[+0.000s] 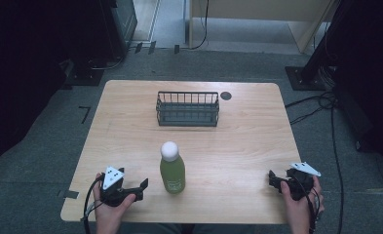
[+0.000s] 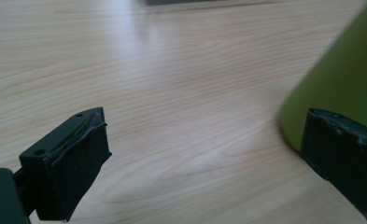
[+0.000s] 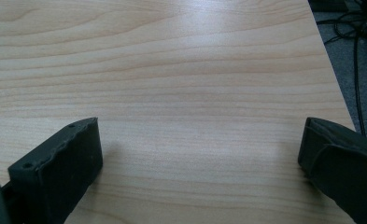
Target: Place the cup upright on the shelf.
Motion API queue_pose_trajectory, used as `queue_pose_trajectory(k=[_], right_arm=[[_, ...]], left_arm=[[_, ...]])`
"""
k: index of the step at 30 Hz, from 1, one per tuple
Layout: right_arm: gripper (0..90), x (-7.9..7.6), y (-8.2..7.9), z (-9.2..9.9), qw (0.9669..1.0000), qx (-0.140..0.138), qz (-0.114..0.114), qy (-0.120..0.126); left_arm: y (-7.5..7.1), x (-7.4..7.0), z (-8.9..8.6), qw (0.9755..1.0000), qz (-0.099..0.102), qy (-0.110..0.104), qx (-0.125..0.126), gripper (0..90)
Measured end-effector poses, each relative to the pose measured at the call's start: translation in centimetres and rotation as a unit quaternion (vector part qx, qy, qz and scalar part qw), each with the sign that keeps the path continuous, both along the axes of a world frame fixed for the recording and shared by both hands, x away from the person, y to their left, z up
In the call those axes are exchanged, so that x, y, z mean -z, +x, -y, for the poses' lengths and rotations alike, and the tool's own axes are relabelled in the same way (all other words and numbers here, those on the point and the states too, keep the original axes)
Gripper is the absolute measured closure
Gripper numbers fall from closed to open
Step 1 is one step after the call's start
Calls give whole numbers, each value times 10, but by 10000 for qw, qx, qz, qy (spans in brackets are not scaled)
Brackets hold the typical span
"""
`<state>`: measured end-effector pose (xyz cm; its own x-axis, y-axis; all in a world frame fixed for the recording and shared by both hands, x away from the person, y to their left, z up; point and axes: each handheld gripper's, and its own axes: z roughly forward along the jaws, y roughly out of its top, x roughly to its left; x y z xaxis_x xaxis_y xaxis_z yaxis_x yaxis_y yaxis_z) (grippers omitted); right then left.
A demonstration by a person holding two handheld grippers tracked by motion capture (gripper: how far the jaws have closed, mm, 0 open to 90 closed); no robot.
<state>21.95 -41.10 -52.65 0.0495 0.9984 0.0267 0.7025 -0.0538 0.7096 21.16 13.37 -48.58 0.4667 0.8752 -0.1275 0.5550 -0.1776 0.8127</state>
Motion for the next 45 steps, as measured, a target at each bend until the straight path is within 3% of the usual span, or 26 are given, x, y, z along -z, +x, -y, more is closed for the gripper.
queue_pose_trajectory(k=[4, 11, 19, 25, 36, 45], right_arm=[[0, 0, 0, 0, 10000, 0, 0, -1], [0, 0, 0, 0, 10000, 1, 0, 0], [0, 0, 0, 0, 10000, -1, 0, 1], [0, 0, 0, 0, 10000, -1, -1, 1], [0, 0, 0, 0, 10000, 1, 0, 0], [0, 0, 0, 0, 10000, -2, 0, 2]], left_arm=[[-10, -7, 12, 9993, 131, -162, 300, 16], [-14, -8, 23, 9982, 149, -298, 506, 16], [-21, -8, 37, 9952, 244, -403, 861, 16], [-20, -9, 46, 9938, 211, -524, 957, 16], [-16, -13, 61, 9920, 281, -534, 1111, 16], [-13, -15, 75, 9931, 414, -388, 1030, 56]])
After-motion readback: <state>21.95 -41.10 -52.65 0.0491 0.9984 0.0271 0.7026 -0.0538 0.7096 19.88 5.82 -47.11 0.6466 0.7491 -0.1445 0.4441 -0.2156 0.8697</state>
